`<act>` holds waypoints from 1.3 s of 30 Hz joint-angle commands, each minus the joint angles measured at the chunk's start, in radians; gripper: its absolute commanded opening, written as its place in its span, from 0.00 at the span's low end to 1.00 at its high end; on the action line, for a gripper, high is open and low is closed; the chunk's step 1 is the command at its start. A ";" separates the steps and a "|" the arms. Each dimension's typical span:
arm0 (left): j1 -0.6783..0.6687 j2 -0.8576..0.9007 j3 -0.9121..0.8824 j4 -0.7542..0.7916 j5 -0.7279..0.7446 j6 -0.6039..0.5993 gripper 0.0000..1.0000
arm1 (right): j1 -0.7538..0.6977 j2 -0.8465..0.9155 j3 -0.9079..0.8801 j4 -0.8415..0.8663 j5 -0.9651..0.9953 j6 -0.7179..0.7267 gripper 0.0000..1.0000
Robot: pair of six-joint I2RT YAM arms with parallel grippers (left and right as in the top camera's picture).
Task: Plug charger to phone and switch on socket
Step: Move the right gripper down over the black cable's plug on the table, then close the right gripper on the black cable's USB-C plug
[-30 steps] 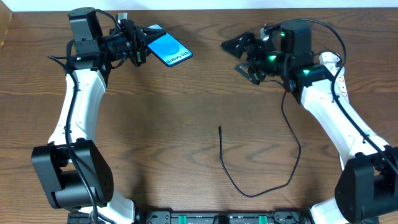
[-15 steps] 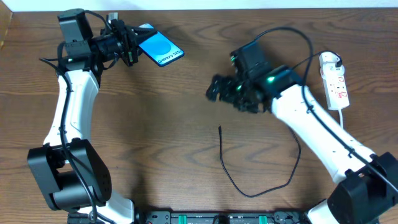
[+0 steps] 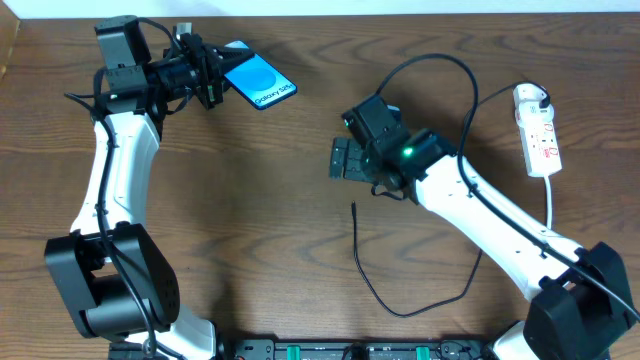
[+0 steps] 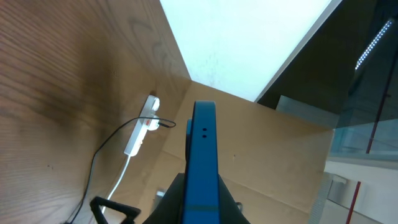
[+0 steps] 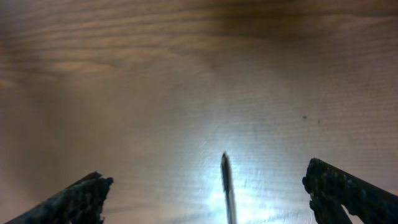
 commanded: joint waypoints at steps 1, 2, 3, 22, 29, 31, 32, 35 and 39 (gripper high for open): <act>0.001 -0.023 0.011 0.002 0.040 0.014 0.07 | 0.008 -0.002 -0.080 0.050 0.071 0.024 0.99; 0.001 -0.023 0.011 0.002 0.040 0.014 0.07 | 0.008 -0.002 -0.098 0.061 0.069 0.046 0.99; 0.001 -0.022 0.011 0.002 0.040 0.014 0.07 | 0.008 -0.002 -0.135 0.069 0.053 0.093 0.99; 0.001 -0.022 0.011 0.002 0.039 0.026 0.07 | 0.070 -0.002 -0.313 0.174 -0.135 0.022 0.99; 0.001 -0.022 0.011 0.002 0.040 0.026 0.07 | 0.089 0.004 -0.307 0.177 -0.098 -0.008 0.99; 0.001 -0.022 0.011 0.002 0.040 0.026 0.07 | 0.090 0.018 -0.294 0.166 -0.098 -0.023 0.99; 0.001 -0.022 0.011 0.002 0.040 0.026 0.07 | 0.093 0.031 -0.281 0.155 -0.098 -0.030 0.99; 0.001 -0.022 0.011 0.002 0.040 0.026 0.07 | 0.098 0.090 -0.213 0.089 -0.098 -0.054 0.99; 0.001 -0.022 0.011 0.002 0.040 0.026 0.07 | 0.099 0.201 -0.094 -0.032 -0.094 -0.060 0.99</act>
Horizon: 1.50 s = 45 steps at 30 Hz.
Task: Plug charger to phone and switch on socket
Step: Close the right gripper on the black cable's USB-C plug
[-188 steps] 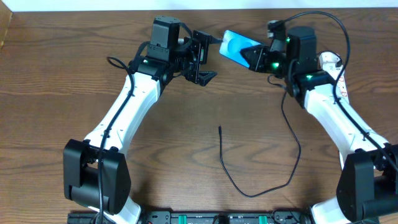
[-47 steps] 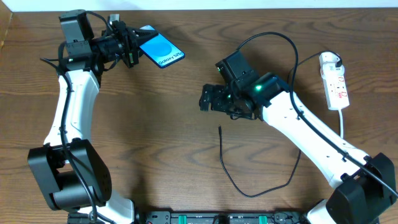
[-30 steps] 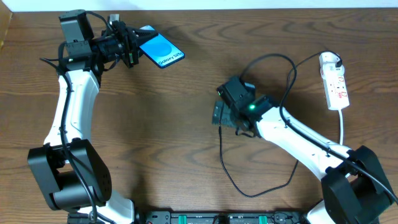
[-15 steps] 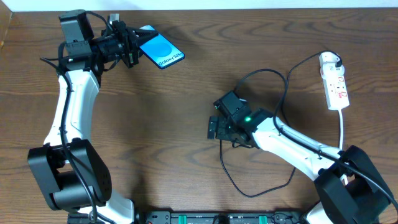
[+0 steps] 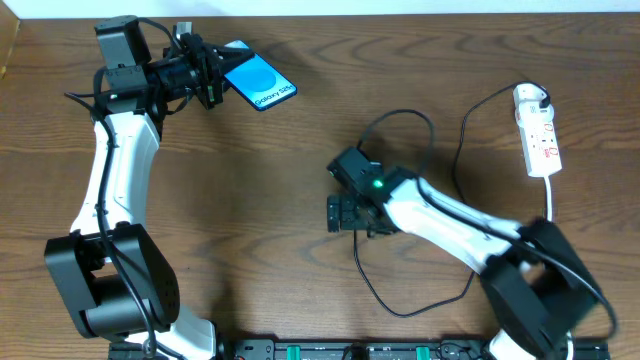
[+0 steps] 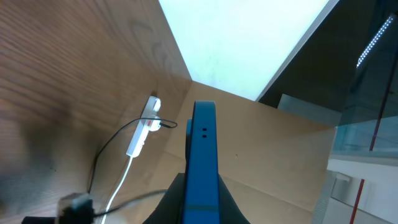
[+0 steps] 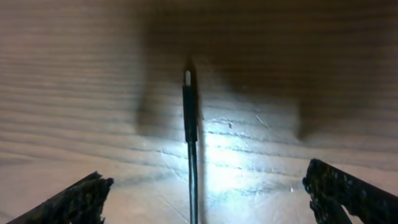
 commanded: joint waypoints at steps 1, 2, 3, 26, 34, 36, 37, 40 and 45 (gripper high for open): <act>0.001 -0.022 0.011 0.003 0.040 0.007 0.07 | 0.009 0.104 0.115 -0.079 0.019 -0.029 0.99; 0.001 -0.022 0.011 0.003 0.040 0.008 0.08 | 0.009 0.123 0.134 -0.096 0.019 -0.029 0.99; 0.001 -0.022 0.011 0.003 0.040 0.010 0.07 | 0.009 0.138 0.150 -0.111 0.019 -0.030 0.99; 0.001 -0.022 0.011 0.003 0.040 0.011 0.07 | 0.009 0.169 0.169 -0.094 0.019 -0.037 0.22; 0.001 -0.022 0.011 0.003 0.040 0.011 0.07 | 0.009 0.169 0.169 -0.093 0.019 -0.037 0.09; 0.001 -0.022 0.011 0.003 0.040 0.011 0.07 | 0.009 0.169 0.169 -0.094 0.019 -0.038 0.04; 0.001 -0.023 0.011 0.003 0.040 0.011 0.07 | 0.008 0.169 0.169 -0.093 0.018 -0.038 0.02; 0.001 -0.022 0.011 0.003 0.040 0.011 0.08 | 0.004 0.169 0.171 -0.093 0.004 -0.049 0.01; 0.001 -0.022 0.011 0.003 0.040 0.011 0.07 | -0.015 0.169 0.188 -0.094 -0.023 -0.079 0.01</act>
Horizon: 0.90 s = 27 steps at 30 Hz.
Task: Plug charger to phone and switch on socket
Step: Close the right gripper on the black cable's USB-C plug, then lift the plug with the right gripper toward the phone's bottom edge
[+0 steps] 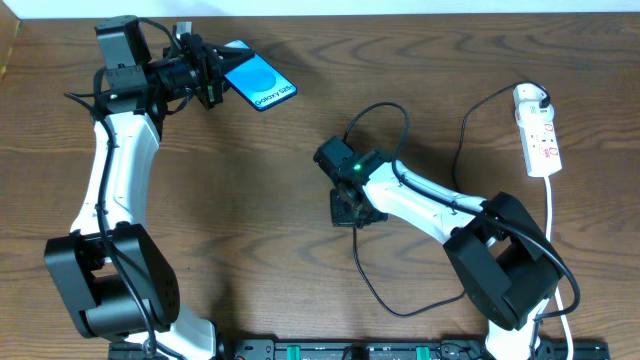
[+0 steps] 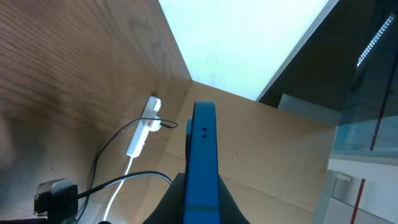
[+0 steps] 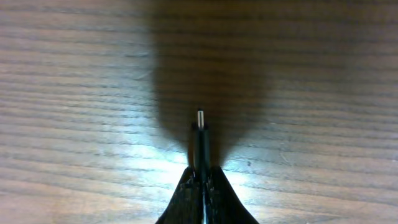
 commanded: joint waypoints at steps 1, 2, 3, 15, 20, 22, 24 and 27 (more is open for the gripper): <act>0.001 -0.022 0.011 0.003 0.040 0.008 0.07 | -0.017 0.010 0.038 -0.001 -0.015 -0.040 0.01; 0.001 -0.022 0.011 0.003 0.040 0.008 0.07 | -0.024 0.010 0.044 -0.001 -0.017 -0.056 0.01; 0.001 -0.022 0.011 0.003 0.040 0.008 0.07 | -0.033 0.008 0.050 -0.001 -0.025 -0.082 0.01; 0.001 -0.022 0.011 0.025 0.039 0.048 0.07 | -0.262 0.006 0.114 0.105 -0.686 -0.433 0.01; 0.006 -0.022 0.011 0.124 0.040 0.037 0.07 | -0.388 0.007 0.114 0.364 -1.052 -0.429 0.01; 0.007 -0.022 0.011 0.155 0.039 0.022 0.07 | -0.405 0.007 0.114 0.451 -1.128 -0.422 0.01; 0.006 -0.022 0.011 0.195 0.039 0.017 0.07 | -0.414 0.007 0.114 0.528 -1.191 -0.422 0.01; 0.006 -0.022 0.011 0.307 0.045 0.018 0.07 | -0.413 0.007 0.114 0.622 -1.282 -0.422 0.01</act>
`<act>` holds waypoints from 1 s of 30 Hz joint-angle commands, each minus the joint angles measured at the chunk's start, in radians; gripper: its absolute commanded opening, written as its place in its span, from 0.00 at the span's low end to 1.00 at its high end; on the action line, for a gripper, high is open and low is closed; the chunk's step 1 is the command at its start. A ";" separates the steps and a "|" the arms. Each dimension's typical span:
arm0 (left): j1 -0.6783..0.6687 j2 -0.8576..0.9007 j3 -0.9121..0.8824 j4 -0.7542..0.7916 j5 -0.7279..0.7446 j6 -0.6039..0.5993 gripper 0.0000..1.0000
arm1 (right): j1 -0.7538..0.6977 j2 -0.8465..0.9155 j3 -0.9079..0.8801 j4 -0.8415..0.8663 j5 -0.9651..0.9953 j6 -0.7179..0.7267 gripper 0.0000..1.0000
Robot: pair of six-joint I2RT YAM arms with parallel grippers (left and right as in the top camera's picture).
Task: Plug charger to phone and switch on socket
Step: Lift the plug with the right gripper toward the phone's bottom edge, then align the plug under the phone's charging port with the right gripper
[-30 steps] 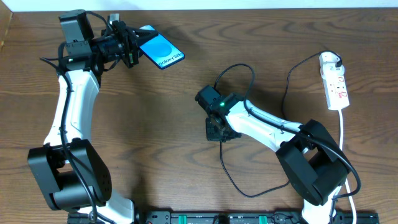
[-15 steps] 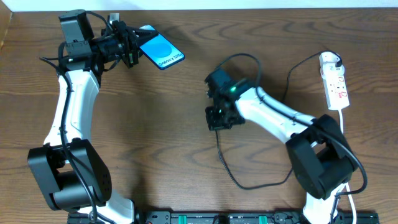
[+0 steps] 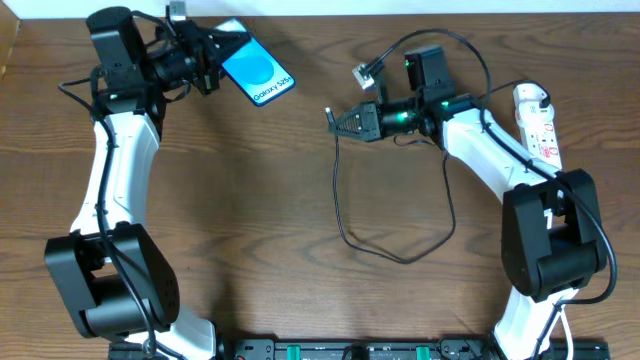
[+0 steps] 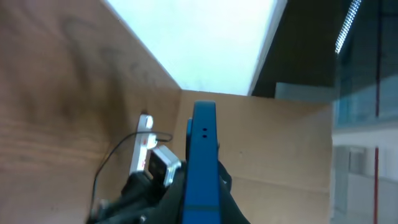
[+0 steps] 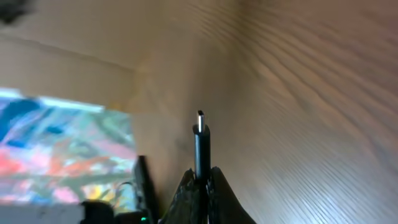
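A blue phone [image 3: 255, 75] is held above the table's far left with my left gripper [image 3: 212, 55] shut on it. In the left wrist view the phone [image 4: 203, 155] shows edge-on, its port end pointing away from my left gripper [image 4: 202, 190]. My right gripper [image 3: 352, 121] is shut on the black charger plug [image 3: 331, 118], held in the air right of the phone with its tip pointing left. The plug [image 5: 200, 140] sticks out of my right gripper [image 5: 200, 180]. A gap still separates plug and phone. The white socket strip [image 3: 537, 130] lies at the far right.
The black charger cable [image 3: 400, 255] hangs from the plug and loops over the middle of the wooden table [image 3: 250, 230]. A second cable arcs above the right arm toward the socket strip. A white wall edges the table's far side.
My right gripper was low at the table's middle, shut on the plug. Now it holds the plug up near the far side, aimed at the phone. The phone has shifted slightly.
My right gripper first hung open over the table near the cable's end, then stood open around the plug lying on the wood, then was shut on it. Now it holds the plug raised beside the phone, which my left gripper kept holding throughout.
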 commanded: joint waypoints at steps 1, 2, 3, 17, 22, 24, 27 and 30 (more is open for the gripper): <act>0.005 -0.022 0.012 0.154 0.049 -0.005 0.07 | 0.007 0.005 0.013 0.084 -0.249 -0.016 0.01; 0.005 -0.022 0.012 0.211 0.058 -0.006 0.07 | 0.010 0.005 0.013 0.111 -0.282 -0.015 0.01; 0.004 -0.022 0.012 0.267 0.068 -0.007 0.08 | 0.014 0.005 0.013 0.138 -0.310 -0.007 0.01; 0.004 -0.022 0.012 0.623 0.217 -0.028 0.07 | 0.076 0.005 0.013 0.790 -0.438 0.425 0.01; 0.005 -0.022 0.012 0.623 0.216 -0.008 0.07 | 0.118 0.005 0.013 0.893 -0.438 0.493 0.01; 0.004 -0.022 0.012 0.623 0.216 0.002 0.07 | 0.132 0.005 0.013 0.893 -0.438 0.493 0.01; 0.004 -0.022 0.012 0.623 0.217 0.002 0.07 | 0.147 0.005 0.013 0.896 -0.438 0.492 0.01; 0.004 -0.022 0.012 0.623 0.218 0.008 0.08 | 0.153 0.005 0.013 0.900 -0.438 0.492 0.01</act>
